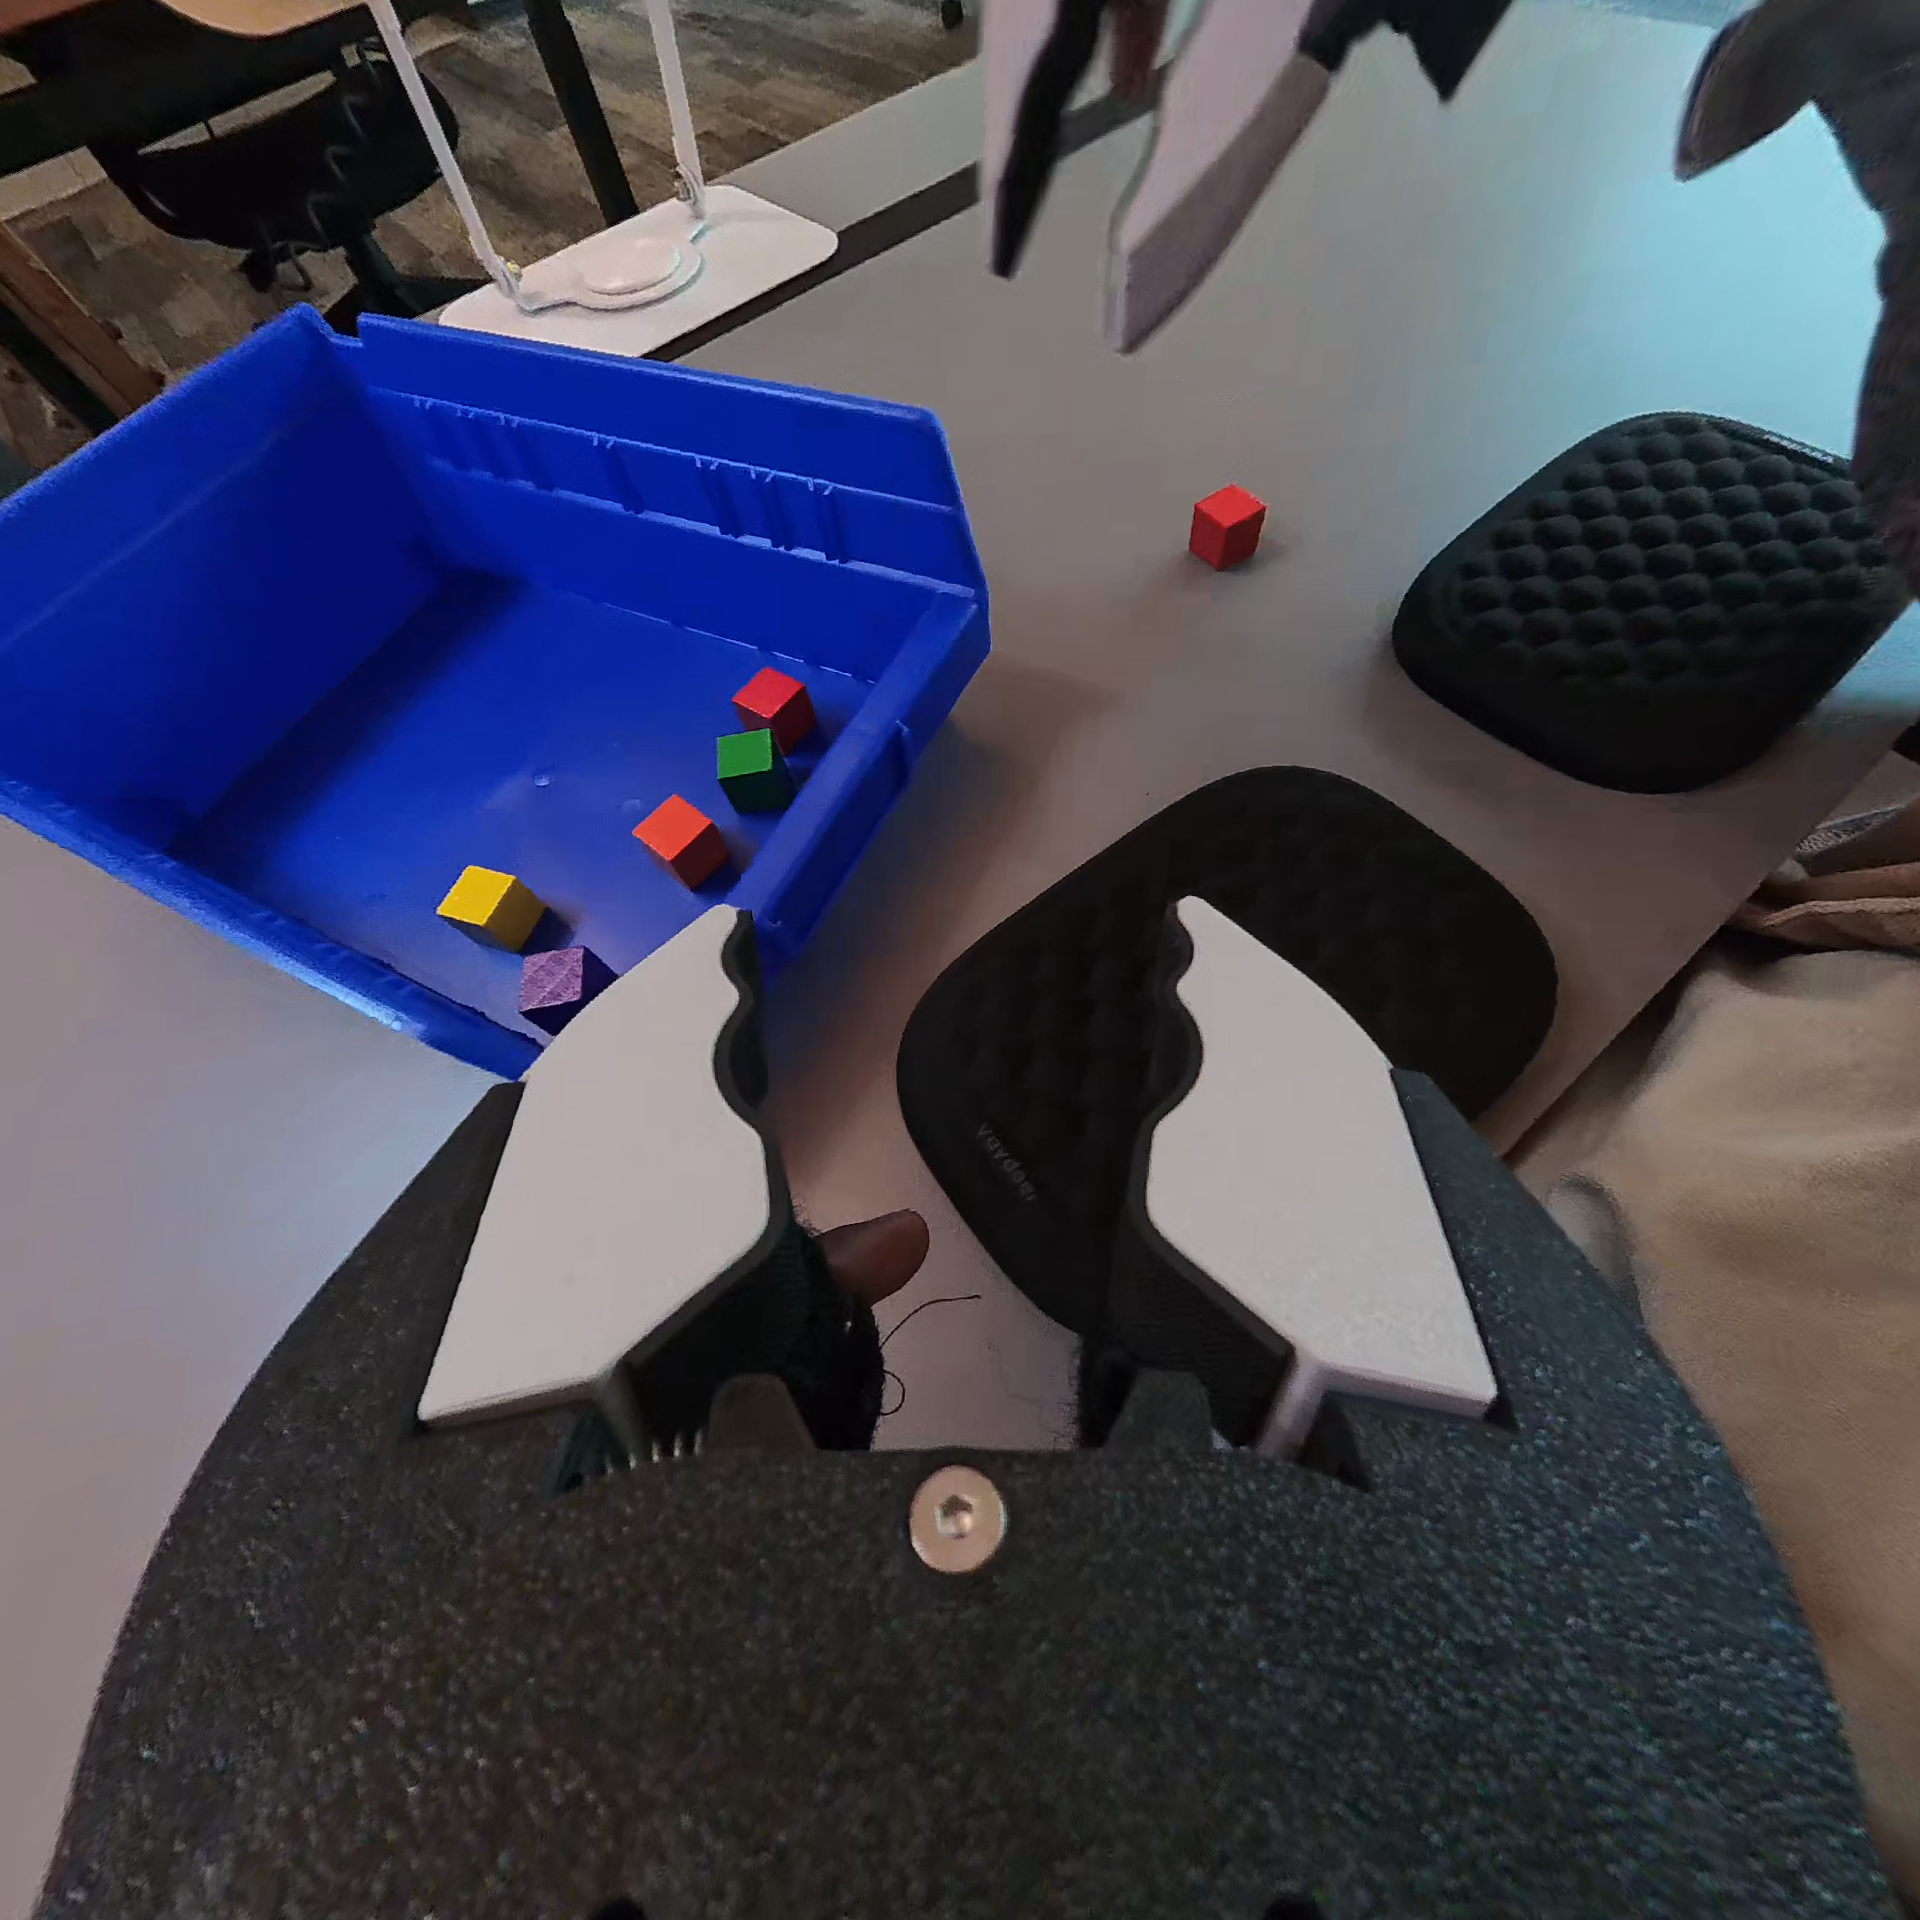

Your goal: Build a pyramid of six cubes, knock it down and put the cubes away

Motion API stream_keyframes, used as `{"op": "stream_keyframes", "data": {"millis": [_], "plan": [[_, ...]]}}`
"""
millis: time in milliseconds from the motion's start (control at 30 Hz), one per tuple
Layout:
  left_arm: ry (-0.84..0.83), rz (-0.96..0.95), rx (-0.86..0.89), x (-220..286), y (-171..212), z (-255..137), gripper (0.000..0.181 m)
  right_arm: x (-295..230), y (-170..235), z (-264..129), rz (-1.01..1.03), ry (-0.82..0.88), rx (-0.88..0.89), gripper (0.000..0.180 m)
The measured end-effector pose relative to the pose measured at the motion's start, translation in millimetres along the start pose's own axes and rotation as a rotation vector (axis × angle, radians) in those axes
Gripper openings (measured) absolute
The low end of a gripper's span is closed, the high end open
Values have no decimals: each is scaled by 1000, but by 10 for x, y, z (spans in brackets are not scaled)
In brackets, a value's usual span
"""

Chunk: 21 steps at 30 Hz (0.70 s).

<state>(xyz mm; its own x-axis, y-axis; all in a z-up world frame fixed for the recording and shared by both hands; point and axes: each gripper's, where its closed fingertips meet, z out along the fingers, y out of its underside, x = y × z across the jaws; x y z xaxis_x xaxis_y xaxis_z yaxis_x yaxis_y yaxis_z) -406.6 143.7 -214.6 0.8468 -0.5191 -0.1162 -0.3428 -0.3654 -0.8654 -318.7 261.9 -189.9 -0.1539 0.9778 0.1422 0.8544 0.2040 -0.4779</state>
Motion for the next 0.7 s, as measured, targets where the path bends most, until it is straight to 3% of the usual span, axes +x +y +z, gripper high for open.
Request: {"op": "stream_keyframes", "data": {"millis": [100, 200, 400, 533, 700], "plan": [[13, 13, 2, 18, -8, 3, 73, -80, -563, 242, -128, -50, 28, 36], [23, 32, -2, 37, -11, -7, 73, -31, -747, 759, -170, -100, -104, 39], [26, 18, 6, -18, 18, -40, 73, 174, -738, 1450, -166, -126, -280, 39], [17, -1, 11, -79, 52, -56, 73, 204, -658, 1623, -177, -129, -345, 38], [11, 0, 14, -103, 45, -65, 73, 246, -653, 1708, -222, -98, -322, 24]]}}
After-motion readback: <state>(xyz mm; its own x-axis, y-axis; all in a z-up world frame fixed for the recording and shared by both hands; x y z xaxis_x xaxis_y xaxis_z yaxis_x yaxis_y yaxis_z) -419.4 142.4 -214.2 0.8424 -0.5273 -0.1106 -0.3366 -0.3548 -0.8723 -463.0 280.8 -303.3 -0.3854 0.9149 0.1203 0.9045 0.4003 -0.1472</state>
